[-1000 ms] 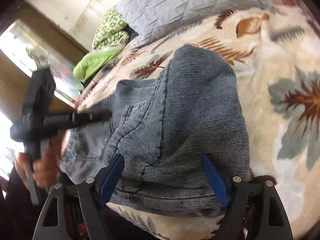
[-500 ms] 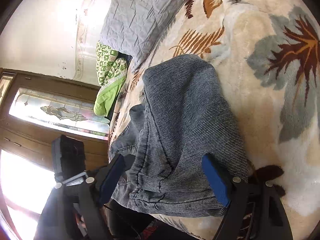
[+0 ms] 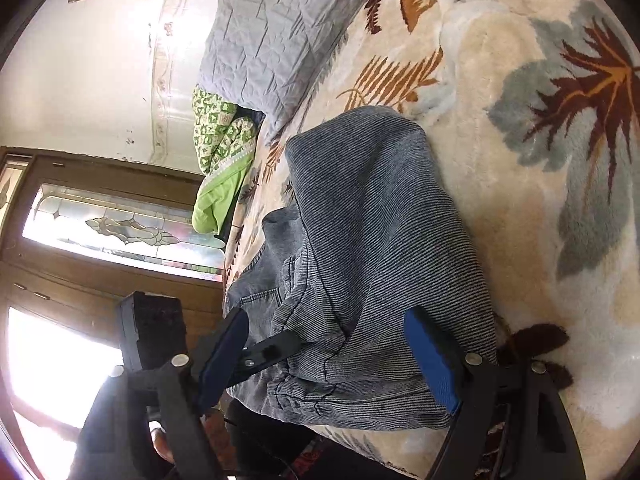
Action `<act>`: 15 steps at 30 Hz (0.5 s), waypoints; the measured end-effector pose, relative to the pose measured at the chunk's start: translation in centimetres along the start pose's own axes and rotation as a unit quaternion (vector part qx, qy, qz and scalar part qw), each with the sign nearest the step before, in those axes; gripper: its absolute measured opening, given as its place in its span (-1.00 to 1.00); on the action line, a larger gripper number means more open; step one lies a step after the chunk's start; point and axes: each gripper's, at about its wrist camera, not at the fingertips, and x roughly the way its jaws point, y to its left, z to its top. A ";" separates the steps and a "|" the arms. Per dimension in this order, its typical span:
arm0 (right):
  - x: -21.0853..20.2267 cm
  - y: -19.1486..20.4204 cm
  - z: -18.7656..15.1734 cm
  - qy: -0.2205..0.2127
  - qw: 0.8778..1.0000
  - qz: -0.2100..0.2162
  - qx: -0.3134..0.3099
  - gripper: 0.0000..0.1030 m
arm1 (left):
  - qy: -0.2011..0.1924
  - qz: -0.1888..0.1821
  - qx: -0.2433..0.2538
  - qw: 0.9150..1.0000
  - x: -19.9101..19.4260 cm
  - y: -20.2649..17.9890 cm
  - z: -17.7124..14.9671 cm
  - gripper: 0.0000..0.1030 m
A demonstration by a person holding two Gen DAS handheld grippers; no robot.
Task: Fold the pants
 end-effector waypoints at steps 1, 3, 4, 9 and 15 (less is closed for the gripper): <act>0.0 0.0 0.0 0.000 1.000 -0.001 0.000 0.60 | -0.005 -0.002 -0.003 1.000 -0.2 0.1 -0.1 -0.74; 0.0 0.2 0.0 -0.001 1.000 -0.004 -0.003 0.61 | -0.014 -0.006 -0.006 1.000 -0.5 0.3 -0.2 -0.87; 0.1 0.4 0.0 -0.001 1.000 -0.006 -0.007 0.60 | -0.018 -0.004 -0.003 1.000 -0.7 0.1 -0.3 -0.87; 0.1 0.6 0.0 -0.004 1.000 -0.007 -0.007 0.60 | -0.028 -0.002 0.016 0.999 -1.6 -1.5 -0.6 -0.88; 0.0 0.5 0.1 -0.007 1.000 0.000 0.001 0.60 | -0.043 -0.038 0.014 0.998 -3.9 -2.8 -1.0 -0.88</act>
